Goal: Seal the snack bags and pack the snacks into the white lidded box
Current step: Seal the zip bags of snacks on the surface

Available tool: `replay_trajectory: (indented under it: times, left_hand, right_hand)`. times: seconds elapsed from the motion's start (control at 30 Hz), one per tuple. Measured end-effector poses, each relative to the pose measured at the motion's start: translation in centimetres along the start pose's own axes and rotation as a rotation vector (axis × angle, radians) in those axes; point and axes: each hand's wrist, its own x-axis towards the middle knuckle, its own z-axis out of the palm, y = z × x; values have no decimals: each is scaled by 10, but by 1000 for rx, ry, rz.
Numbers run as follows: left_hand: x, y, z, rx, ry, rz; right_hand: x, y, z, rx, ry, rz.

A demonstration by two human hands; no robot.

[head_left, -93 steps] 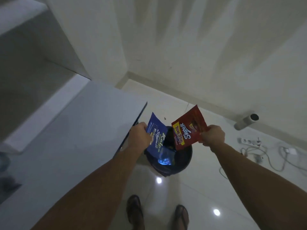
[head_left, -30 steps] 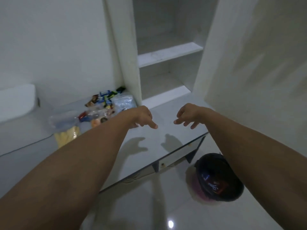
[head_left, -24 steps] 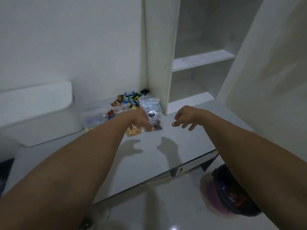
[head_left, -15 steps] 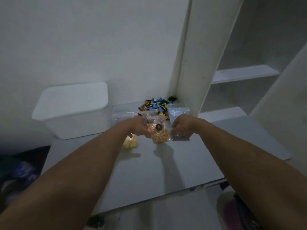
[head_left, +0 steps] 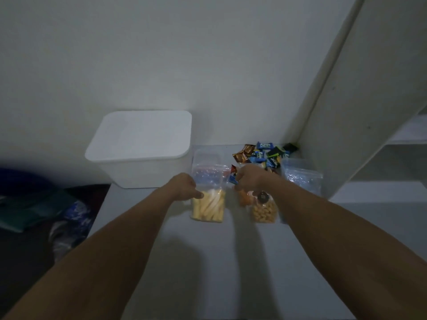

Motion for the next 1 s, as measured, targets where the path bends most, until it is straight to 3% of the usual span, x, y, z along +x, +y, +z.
replay_trajectory:
  times: [0.3, 0.5, 0.7, 0.87, 1.0]
  left_hand:
    - [49, -7, -2, -169, 118, -124]
    - [54, -9, 3, -488, 31, -199]
    - [47, -16, 2, -678, 80, -245]
    - [31, -28, -2, -787, 26, -207]
    - [19, -34, -4, -875, 136, -150]
  right_hand:
    - [81, 4, 2, 84, 175, -77]
    - [104, 8, 11, 139, 177, -61]
    - [89, 7, 11, 180, 213, -22]
    - [52, -6, 18, 305, 190, -46]
    - [17, -12, 27, 386, 208, -131]
